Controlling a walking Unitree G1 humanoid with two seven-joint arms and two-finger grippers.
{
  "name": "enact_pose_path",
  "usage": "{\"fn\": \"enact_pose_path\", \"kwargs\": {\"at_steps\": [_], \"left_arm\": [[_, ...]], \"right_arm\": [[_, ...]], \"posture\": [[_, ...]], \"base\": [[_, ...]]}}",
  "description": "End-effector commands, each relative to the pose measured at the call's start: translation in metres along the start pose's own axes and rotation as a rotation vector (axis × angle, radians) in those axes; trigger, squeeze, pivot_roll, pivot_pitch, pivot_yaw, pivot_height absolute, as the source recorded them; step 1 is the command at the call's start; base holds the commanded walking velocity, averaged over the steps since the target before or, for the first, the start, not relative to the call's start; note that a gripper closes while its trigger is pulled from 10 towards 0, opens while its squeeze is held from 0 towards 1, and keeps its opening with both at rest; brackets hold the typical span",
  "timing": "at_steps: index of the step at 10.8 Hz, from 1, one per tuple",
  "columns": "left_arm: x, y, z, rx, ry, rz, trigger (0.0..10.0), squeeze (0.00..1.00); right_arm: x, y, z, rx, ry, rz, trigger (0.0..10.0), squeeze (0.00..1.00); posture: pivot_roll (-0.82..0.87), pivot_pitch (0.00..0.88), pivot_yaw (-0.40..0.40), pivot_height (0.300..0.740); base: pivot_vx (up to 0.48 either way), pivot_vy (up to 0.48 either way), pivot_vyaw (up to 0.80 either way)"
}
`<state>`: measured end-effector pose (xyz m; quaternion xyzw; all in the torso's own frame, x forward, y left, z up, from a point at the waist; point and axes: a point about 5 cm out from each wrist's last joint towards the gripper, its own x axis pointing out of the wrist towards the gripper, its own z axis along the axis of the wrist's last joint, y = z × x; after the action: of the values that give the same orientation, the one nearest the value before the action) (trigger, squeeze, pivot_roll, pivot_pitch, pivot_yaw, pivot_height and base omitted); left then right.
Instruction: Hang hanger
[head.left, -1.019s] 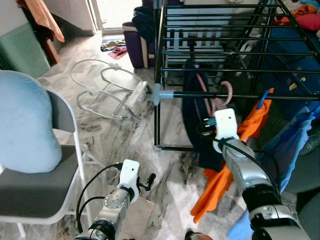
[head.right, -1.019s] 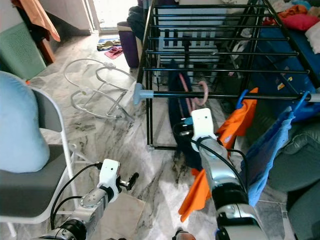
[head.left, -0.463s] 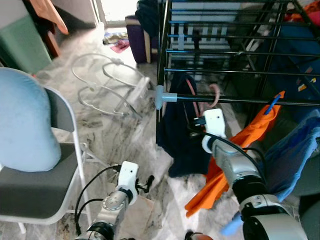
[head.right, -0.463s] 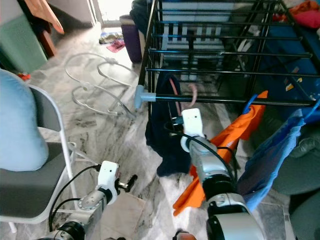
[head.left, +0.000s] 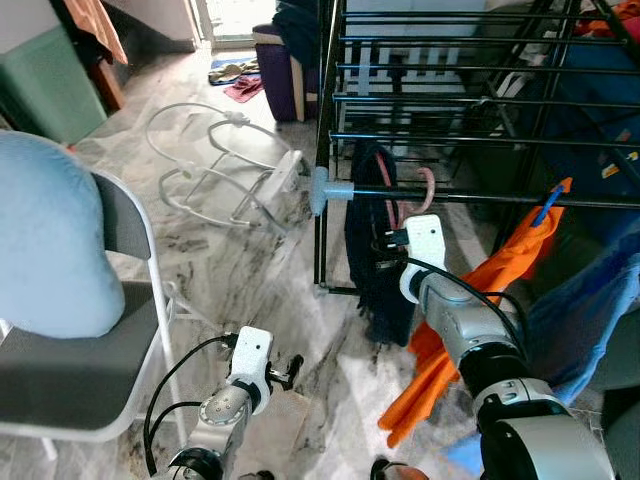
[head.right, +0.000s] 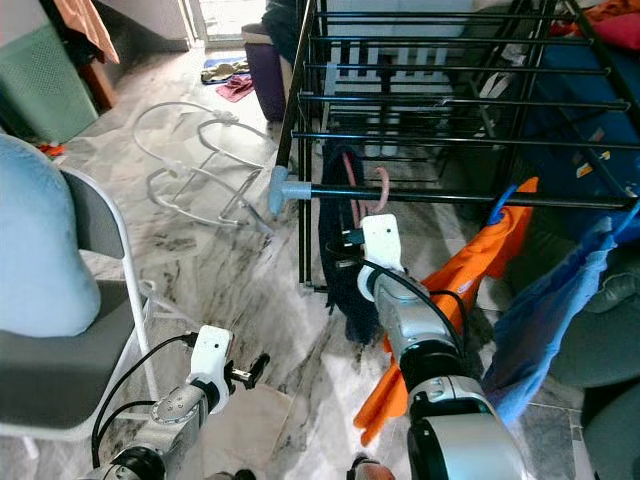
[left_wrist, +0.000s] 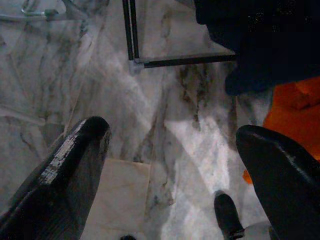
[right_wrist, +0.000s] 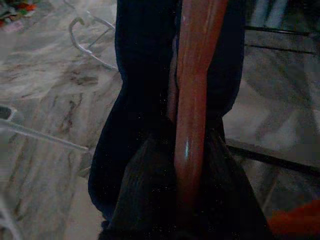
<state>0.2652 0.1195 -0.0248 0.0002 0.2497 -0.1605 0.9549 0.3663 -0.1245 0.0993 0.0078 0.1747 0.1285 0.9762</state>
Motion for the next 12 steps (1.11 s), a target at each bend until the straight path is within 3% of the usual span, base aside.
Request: {"fn": "enact_pose_path", "kwargs": {"at_steps": [1,4,7,9,10,12], "left_arm": [[-0.002,0.004,-0.004,0.01,0.018,0.011,10.0,0.0],[-0.002,0.004,-0.003,0.013,0.018,0.01,10.0,0.0],[0.0,0.003,-0.001,0.022,0.022,0.008,10.0,0.0],[0.0,0.002,0.0,0.027,0.019,0.005,10.0,0.0],[0.001,0.003,0.001,0.035,0.022,-0.002,10.0,0.0],[0.001,0.003,0.002,0.038,0.026,0.007,10.0,0.0]], "right_arm": [[0.0,0.004,0.002,0.031,-0.022,0.025,10.0,1.0],[-0.007,-0.001,-0.001,0.007,-0.079,0.006,10.0,1.0],[-0.026,-0.007,-0.008,-0.002,-0.211,-0.028,10.0,1.0],[-0.031,-0.002,-0.019,-0.007,-0.218,-0.021,10.0,1.0],[-0.042,0.006,-0.022,-0.071,-0.304,-0.017,10.0,1.0],[-0.048,0.008,-0.024,-0.072,-0.348,-0.017,10.0,1.0]], "posture": [[-0.17,0.151,0.056,0.74],[-0.17,0.149,0.057,0.74],[-0.18,0.141,0.062,0.74],[-0.19,0.14,0.067,0.74],[-0.2,0.148,0.084,0.74],[-0.2,0.145,0.083,0.74]], "base": [[0.0,0.0,0.0],[0.0,0.0,0.0],[0.0,0.0,0.0],[0.0,0.0,0.0],[0.0,0.0,0.0],[0.0,0.0,0.0]]}}
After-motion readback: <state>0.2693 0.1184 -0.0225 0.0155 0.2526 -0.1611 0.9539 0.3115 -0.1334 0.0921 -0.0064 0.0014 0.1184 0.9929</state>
